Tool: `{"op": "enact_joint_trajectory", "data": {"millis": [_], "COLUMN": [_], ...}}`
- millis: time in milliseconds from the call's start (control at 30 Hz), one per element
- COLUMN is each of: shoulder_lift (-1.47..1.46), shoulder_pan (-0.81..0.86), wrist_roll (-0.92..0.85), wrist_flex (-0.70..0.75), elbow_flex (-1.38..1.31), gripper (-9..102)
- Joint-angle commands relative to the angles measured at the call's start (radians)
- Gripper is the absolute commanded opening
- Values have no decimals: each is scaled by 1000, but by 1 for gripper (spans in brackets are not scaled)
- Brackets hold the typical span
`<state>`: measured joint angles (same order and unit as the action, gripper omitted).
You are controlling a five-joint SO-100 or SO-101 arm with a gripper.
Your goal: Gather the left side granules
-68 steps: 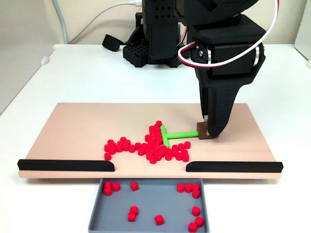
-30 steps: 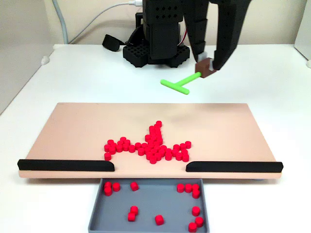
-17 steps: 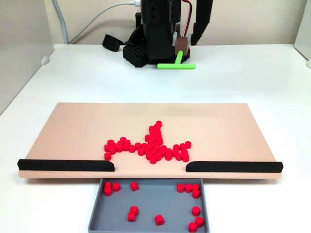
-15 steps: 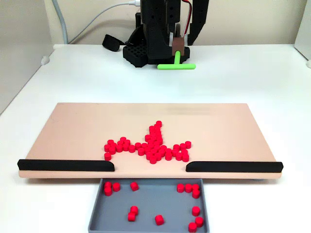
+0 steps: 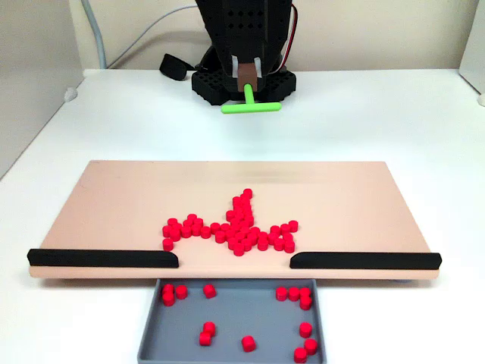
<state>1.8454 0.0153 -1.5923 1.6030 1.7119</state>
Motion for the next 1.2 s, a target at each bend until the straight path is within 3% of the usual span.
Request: {"op": "enact_joint_trajectory", "data": {"millis": [0, 533, 1167], "shoulder_lift": [14, 6, 12], "shoulder_pan": [6, 18, 29], "wrist_roll": [23, 81, 18], "wrist_flex": [-3, -3, 2], "elbow_flex": [-6, -6, -8], "gripper": [0, 0, 0]}}
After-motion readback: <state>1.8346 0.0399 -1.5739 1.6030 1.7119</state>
